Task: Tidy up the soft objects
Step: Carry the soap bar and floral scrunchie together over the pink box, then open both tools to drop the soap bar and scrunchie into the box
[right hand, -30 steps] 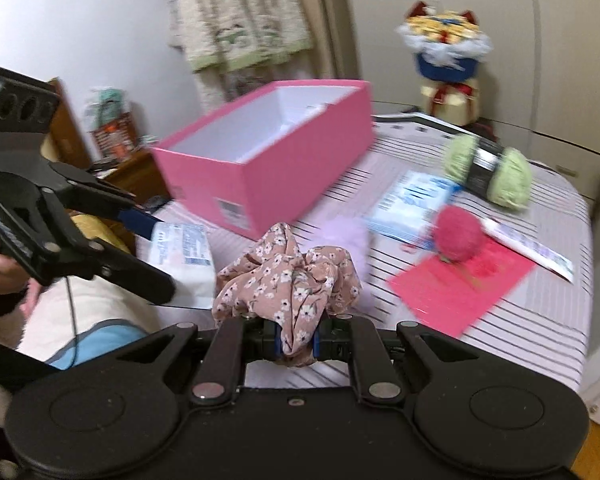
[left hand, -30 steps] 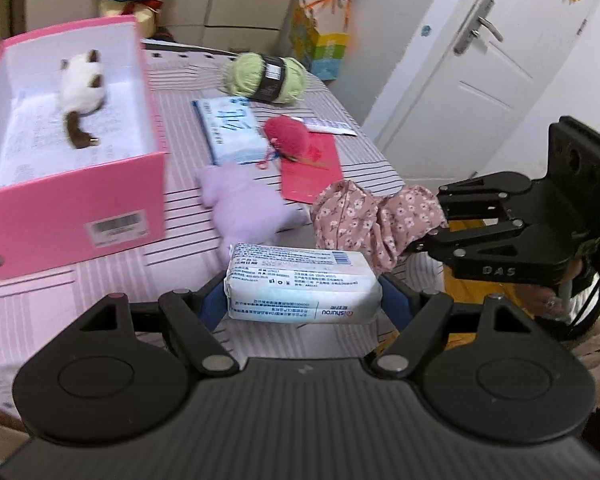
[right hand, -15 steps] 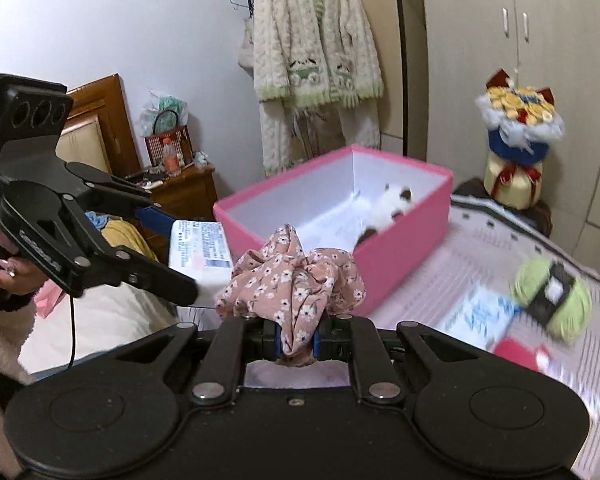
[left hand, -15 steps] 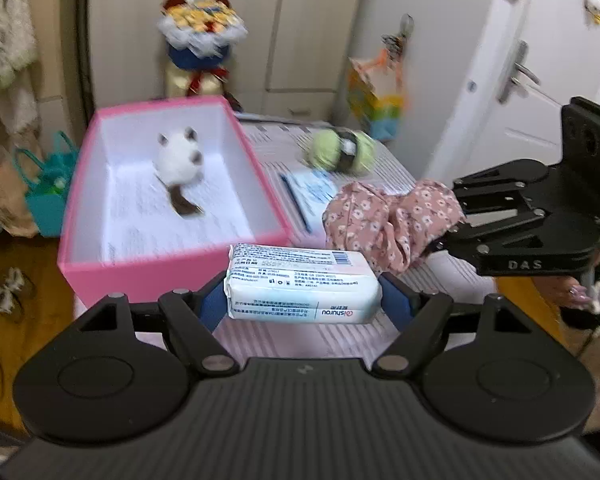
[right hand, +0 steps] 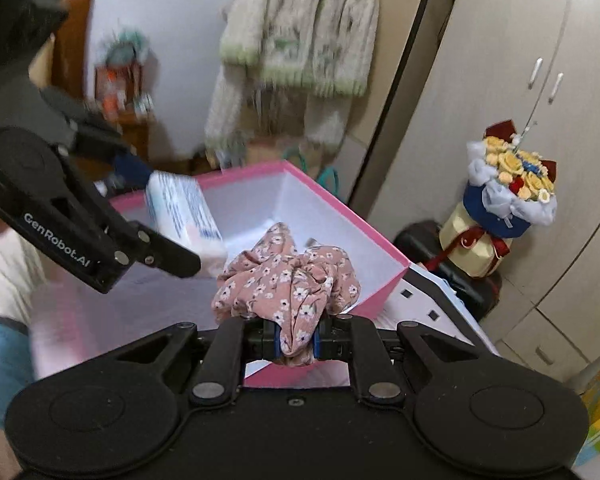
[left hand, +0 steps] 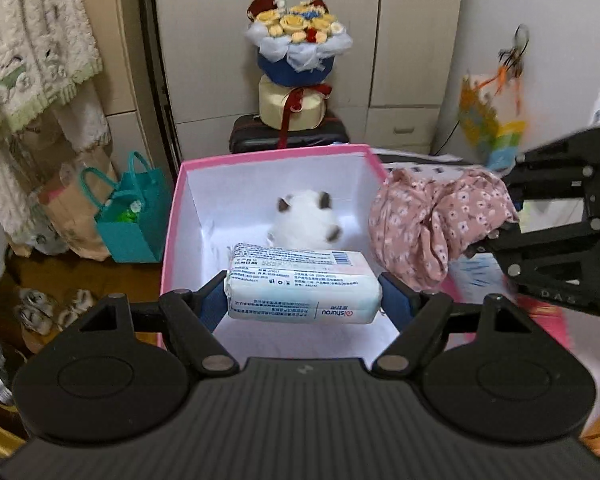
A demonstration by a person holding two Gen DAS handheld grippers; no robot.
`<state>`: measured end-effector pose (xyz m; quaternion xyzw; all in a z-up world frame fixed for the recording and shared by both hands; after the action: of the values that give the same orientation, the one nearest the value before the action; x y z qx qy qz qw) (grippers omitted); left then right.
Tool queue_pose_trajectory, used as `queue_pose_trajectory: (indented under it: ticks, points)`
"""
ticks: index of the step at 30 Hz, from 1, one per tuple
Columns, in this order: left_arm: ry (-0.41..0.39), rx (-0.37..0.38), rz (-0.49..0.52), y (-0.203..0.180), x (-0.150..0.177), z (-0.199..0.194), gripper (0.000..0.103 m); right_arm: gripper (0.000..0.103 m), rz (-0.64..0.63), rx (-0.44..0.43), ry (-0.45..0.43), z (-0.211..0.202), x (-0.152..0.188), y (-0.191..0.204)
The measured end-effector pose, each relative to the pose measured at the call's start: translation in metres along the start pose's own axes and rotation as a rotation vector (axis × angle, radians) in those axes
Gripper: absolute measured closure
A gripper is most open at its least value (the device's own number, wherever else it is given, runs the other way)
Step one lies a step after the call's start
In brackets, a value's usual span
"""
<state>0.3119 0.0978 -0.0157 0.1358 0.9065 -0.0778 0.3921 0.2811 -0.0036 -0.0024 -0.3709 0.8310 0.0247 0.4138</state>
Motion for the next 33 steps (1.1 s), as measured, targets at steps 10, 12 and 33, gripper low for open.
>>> queue_pose_trajectory:
  ticks: [10, 12, 33]
  points:
    - [0.088, -0.024, 0.223, 0.014, -0.024, 0.065, 0.026, 0.083, -0.231, 0.125, 0.219, 0.079, -0.019, -0.028]
    - [0.097, -0.035, 0.292, 0.011, -0.026, 0.072, 0.025, 0.083, -0.266, 0.118, 0.246, 0.085, -0.024, -0.025]
    - [0.062, -0.044, 0.236, 0.031, -0.036, 0.081, 0.016, 0.023, -0.236, -0.025, 0.173, 0.100, -0.022, -0.021]
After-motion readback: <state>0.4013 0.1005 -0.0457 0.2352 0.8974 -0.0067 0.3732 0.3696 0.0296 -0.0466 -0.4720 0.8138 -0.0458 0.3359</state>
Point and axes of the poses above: each gripper's, at about its wrist camera, not at the fingertips, and z roughly the way its jaws point, y to its left, x to its underside, the point moved 9 cm from there along z, roughly the way its jaws point, and after that the axes turned 1 degree about x, right-handed, at the moved point
